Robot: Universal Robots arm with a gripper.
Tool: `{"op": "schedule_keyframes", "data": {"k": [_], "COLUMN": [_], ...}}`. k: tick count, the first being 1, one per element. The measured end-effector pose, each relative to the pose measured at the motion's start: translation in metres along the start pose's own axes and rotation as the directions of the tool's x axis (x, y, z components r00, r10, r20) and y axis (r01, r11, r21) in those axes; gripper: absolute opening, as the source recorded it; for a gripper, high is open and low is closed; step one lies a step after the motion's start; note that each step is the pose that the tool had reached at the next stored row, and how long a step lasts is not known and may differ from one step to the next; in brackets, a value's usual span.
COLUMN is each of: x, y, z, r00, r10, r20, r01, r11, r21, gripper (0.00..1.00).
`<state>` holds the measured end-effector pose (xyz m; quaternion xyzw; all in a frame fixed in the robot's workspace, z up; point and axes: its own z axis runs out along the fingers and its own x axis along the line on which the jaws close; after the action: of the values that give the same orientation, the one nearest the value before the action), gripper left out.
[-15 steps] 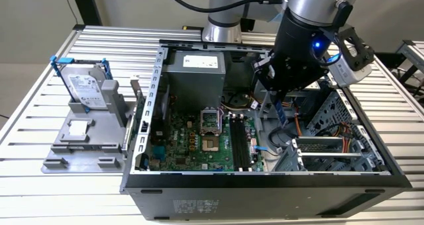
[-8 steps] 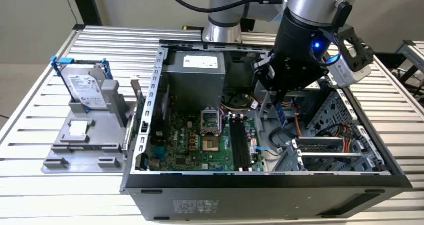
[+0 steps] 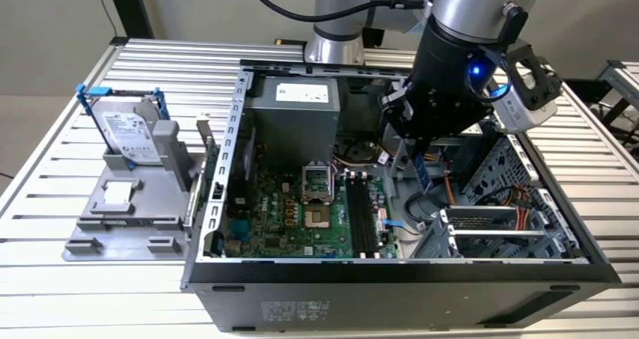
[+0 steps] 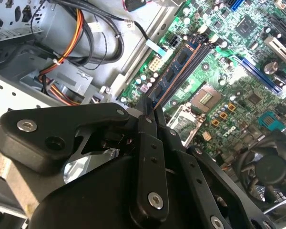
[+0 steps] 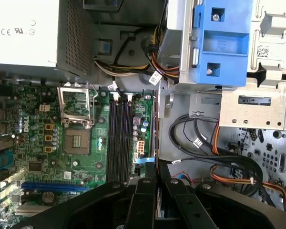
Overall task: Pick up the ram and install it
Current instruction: 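Insert the ram into the slot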
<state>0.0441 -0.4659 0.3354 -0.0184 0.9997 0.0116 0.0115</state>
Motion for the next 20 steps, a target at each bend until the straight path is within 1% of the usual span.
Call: {"op": "schedule_keyframes", "data": {"k": [7,20], "x": [0.0001,0.0001], "y": [0.0003,0.0003], "z": [0.0034,0.0036], "r00": [1.0000,1.0000], "r10": [0.006,0.007], "r20": [0.0001,0.0001], "r01": [-0.006,-0.007], "r11": [1.0000,1.0000], "r21": [0.0002,0.0002], "gripper": [0.00,0.00]}}
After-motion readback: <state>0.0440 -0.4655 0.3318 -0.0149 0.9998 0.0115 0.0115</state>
